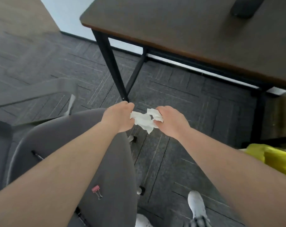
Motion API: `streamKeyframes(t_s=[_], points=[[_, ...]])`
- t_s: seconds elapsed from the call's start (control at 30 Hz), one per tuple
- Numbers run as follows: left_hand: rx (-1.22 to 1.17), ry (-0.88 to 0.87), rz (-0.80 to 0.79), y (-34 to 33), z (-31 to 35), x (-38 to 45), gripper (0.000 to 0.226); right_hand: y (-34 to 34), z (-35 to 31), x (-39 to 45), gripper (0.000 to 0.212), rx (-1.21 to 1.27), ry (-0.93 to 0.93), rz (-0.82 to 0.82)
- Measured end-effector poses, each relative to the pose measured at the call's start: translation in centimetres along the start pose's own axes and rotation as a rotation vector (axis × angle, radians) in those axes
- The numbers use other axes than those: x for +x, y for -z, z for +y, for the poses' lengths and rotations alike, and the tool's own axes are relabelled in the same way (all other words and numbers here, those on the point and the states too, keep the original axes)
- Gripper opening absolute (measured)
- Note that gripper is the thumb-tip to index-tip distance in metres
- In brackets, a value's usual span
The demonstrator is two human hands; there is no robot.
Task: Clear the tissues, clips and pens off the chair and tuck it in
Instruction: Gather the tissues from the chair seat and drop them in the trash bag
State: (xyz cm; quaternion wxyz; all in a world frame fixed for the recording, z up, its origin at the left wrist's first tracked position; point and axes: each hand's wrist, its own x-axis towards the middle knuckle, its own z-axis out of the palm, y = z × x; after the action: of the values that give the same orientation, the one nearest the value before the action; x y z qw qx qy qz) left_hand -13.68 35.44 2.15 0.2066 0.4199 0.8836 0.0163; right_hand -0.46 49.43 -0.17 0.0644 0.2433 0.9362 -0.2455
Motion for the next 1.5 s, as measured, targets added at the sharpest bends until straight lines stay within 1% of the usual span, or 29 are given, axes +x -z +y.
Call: streamKeyframes(t_s=[0.07,0.17,0.33,0.47,0.67,0.8,0.9,1.1,1.23,1.37,1.5], points=[[0.062,-0.042,-0.018,0.3,3.9,0.8,0.01,2.1,3.8,-2.0,0.021,-0.046,-0.064,0.016],[0.087,-0.092,-0.04,0.2,10.0,1.5,0.011,4.6,9.1,-4.8,0.022,-0.053,-0.135,0.036],[0.149,-0.156,-0.059,-1.4,20.4,3.0,0.01,8.0,17.5,-8.6,0.019,-0.042,-0.148,0.062],[0.187,-0.201,-0.098,-3.4,30.5,4.5,0.012,10.3,26.5,-13.1,0.02,-0.039,-0.213,0.056],[0.266,-0.354,-0.159,-6.8,45.1,6.9,0.018,13.4,39.6,-20.6,0.025,0.036,-0.414,0.074],[0.278,-0.485,-0.202,-10.1,52.9,7.3,0.02,14.0,46.3,-25.4,0.021,0.096,-0.56,0.104],[0.303,-0.564,-0.26,-13.1,56.7,7.3,0.022,13.5,50.0,-28.5,0.019,0.135,-0.639,0.097],[0.356,-0.709,-0.31,-17.9,62.7,8.3,0.024,11.7,55.0,-32.8,0.021,0.188,-0.784,0.074],[0.377,-0.772,-0.336,-20.6,65.4,9.0,0.025,10.3,57.5,-34.0,0.01,0.243,-0.856,0.09],[0.405,-0.771,-0.386,-23.8,66.3,9.9,0.027,8.5,58.8,-33.7,0.008,0.308,-0.901,0.123],[0.42,-0.694,-0.391,-27.4,67.1,10.4,0.029,5.5,60.9,-33.2,0.022,0.36,-0.91,0.096]])
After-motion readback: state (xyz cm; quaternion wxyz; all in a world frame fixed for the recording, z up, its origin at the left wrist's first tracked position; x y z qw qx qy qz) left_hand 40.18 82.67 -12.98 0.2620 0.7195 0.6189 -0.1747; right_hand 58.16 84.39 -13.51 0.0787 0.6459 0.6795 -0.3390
